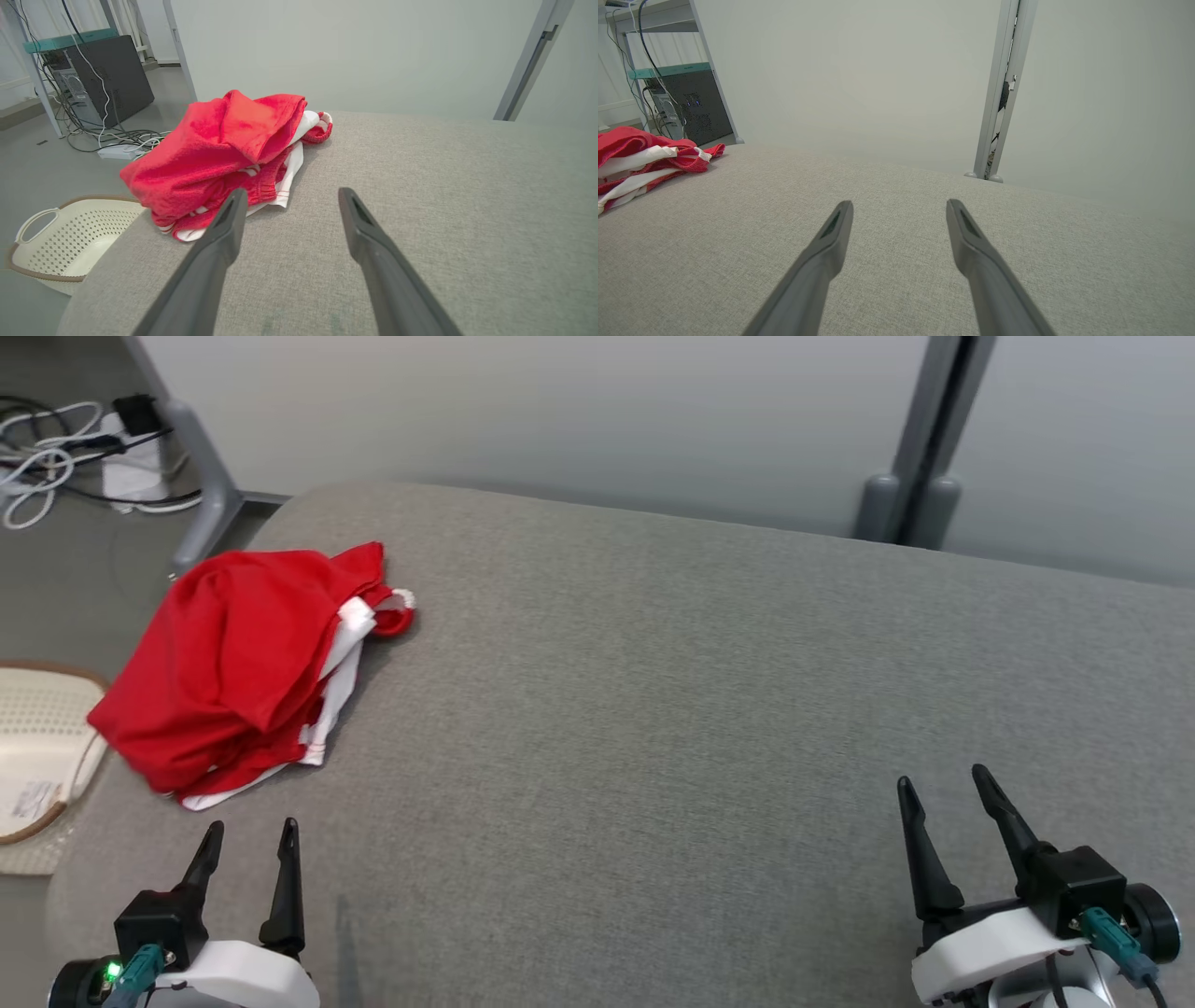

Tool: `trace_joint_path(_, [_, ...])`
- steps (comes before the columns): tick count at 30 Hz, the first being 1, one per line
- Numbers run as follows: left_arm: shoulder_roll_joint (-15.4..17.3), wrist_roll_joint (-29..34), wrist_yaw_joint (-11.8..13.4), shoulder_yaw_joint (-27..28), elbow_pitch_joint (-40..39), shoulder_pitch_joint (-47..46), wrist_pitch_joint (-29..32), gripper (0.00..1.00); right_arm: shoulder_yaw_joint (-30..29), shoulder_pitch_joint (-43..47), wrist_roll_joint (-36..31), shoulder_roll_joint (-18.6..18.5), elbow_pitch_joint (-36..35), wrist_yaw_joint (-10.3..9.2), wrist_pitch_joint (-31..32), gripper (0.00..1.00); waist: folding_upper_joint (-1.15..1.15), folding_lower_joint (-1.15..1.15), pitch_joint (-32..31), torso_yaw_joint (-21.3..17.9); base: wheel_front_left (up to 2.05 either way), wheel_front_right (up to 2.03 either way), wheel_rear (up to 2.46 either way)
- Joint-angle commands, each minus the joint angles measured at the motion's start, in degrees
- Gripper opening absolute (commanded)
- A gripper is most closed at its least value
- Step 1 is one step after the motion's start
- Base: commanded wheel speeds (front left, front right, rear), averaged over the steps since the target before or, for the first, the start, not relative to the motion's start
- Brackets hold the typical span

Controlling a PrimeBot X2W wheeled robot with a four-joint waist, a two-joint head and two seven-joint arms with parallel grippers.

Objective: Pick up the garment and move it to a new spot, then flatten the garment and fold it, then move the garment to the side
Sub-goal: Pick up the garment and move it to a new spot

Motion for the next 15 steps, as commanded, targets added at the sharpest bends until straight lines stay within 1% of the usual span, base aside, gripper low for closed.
trace_joint_path(1, [0.12,0.18,-0.05,0.47,0.13,0.16,-0.13,1.0,0.63,-0.82,0.25,-0.41,0.29,0.01,-0.32,1.0,0.0,0.0,0.88,4.84,0.0,0.0,0.0])
trace_joint_path(4, [0.12,-0.15,-0.01,1.22,0.01,0.53,-0.12,1.0,2.1,-1.62,0.53,-0.4,0.89,0.01,-0.32,1.0,0.0,0.0,1.28,7.47,0.0,0.0,0.0])
trace_joint_path(7, [0.15,-0.42,-0.04,2.16,0.04,1.01,-0.13,1.0,4.13,-2.13,0.95,-0.41,1.45,0.01,-0.32,1.0,0.0,0.0,1.24,9.26,0.0,0.0,0.0])
trace_joint_path(11, [0.04,-0.55,-0.07,2.97,-0.38,1.47,-0.13,1.0,5.38,-2.72,1.22,-0.46,1.84,0.01,-0.32,1.0,0.0,0.0,1.54,10.1,0.0,0.0,0.0])
trace_joint_path(15, [-0.07,-0.68,-0.15,3.98,-0.77,1.96,-0.13,1.0,6.26,-3.23,1.19,-0.43,2.02,0.01,-0.32,1.0,0.0,0.0,2.05,9.95,0.0,0.0,0.0])
